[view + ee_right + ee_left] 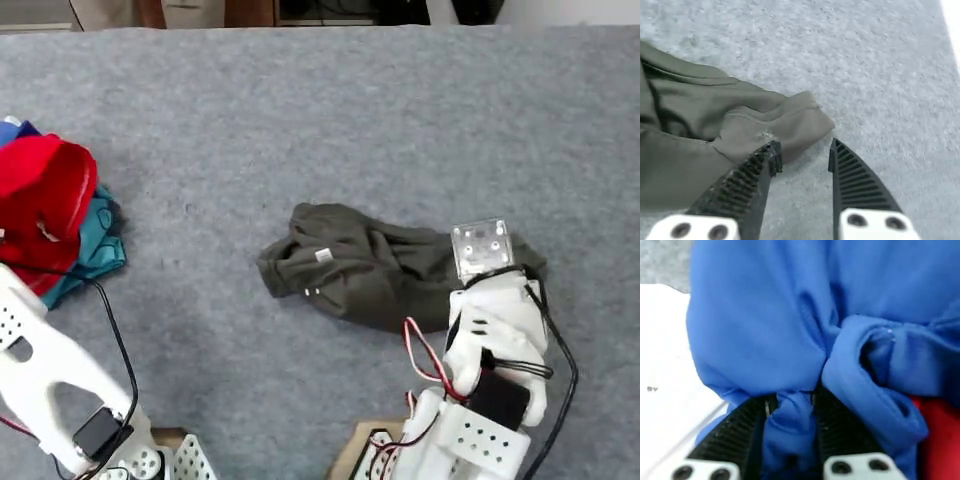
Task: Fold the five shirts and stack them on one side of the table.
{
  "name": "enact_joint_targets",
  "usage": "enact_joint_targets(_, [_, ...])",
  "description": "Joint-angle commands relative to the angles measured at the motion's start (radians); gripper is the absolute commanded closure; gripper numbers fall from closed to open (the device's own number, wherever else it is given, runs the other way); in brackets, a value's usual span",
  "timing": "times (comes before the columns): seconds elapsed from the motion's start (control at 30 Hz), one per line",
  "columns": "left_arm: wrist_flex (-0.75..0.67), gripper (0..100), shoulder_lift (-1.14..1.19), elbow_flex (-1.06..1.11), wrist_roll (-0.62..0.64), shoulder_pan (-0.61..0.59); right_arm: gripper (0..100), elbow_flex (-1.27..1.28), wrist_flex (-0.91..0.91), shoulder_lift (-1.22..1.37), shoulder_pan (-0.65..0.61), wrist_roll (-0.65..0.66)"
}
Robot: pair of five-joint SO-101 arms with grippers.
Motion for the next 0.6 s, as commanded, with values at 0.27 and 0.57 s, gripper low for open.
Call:
enact_joint_targets(0.27, [0.127, 95, -0.168, 0.038, 0.216, 0.209, 83.5, 0.085, -0.005, -0.012, -0.193, -0.091])
enact_joint_targets(0.57, [0.121, 80, -0.578, 0.408, 0.358, 0.318, 73.3, 0.008, 0.025, -0.007, -0.521, -0.249])
